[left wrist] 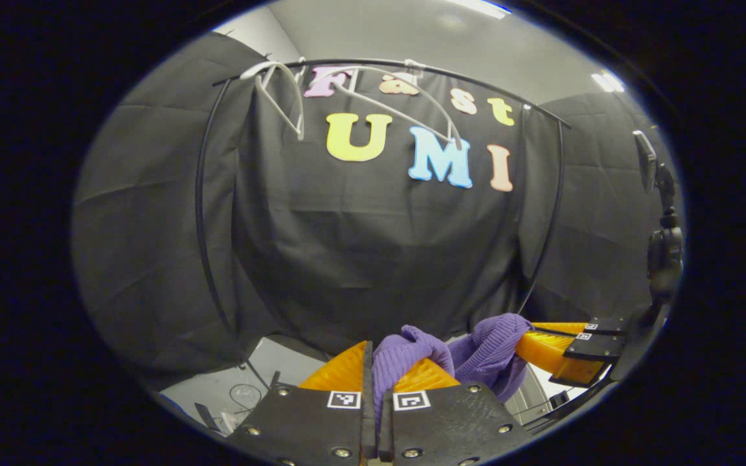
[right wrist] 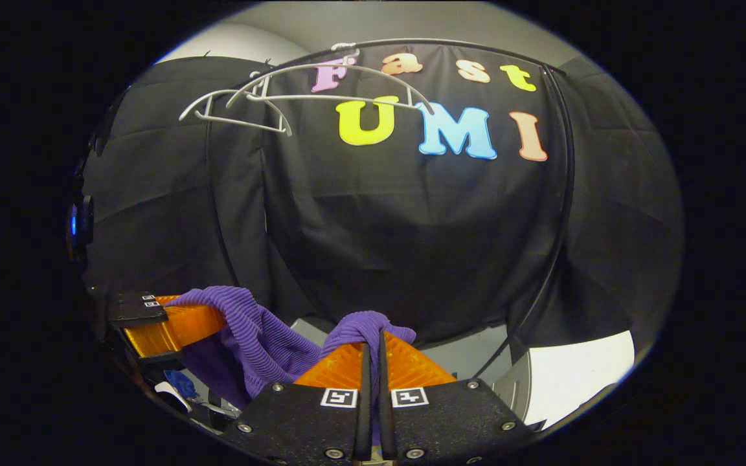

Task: Grasp the clothes on the hanger with both hands and then place them into the laundry hamper below.

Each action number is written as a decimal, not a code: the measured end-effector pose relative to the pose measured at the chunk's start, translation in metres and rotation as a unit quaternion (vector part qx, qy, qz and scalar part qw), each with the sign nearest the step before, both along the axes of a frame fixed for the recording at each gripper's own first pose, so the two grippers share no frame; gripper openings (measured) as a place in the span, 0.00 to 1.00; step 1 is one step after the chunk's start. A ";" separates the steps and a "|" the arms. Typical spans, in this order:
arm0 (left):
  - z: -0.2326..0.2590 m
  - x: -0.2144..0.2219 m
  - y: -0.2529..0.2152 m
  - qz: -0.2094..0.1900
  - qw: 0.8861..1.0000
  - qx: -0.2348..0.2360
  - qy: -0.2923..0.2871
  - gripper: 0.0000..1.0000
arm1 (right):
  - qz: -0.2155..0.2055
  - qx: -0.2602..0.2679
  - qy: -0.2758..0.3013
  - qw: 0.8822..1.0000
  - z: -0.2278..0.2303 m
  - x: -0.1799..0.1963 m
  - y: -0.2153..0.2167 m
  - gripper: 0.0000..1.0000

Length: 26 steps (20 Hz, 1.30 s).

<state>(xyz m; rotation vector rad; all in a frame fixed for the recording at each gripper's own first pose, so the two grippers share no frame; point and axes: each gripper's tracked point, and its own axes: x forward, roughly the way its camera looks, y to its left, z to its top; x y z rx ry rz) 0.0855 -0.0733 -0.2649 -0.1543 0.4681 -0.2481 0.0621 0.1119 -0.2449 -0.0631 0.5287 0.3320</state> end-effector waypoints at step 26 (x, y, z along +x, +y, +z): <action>0.000 -0.016 0.042 0.031 0.998 0.062 0.012 1.00 | -0.019 -0.033 -0.006 0.999 0.009 -0.015 -0.023 0.94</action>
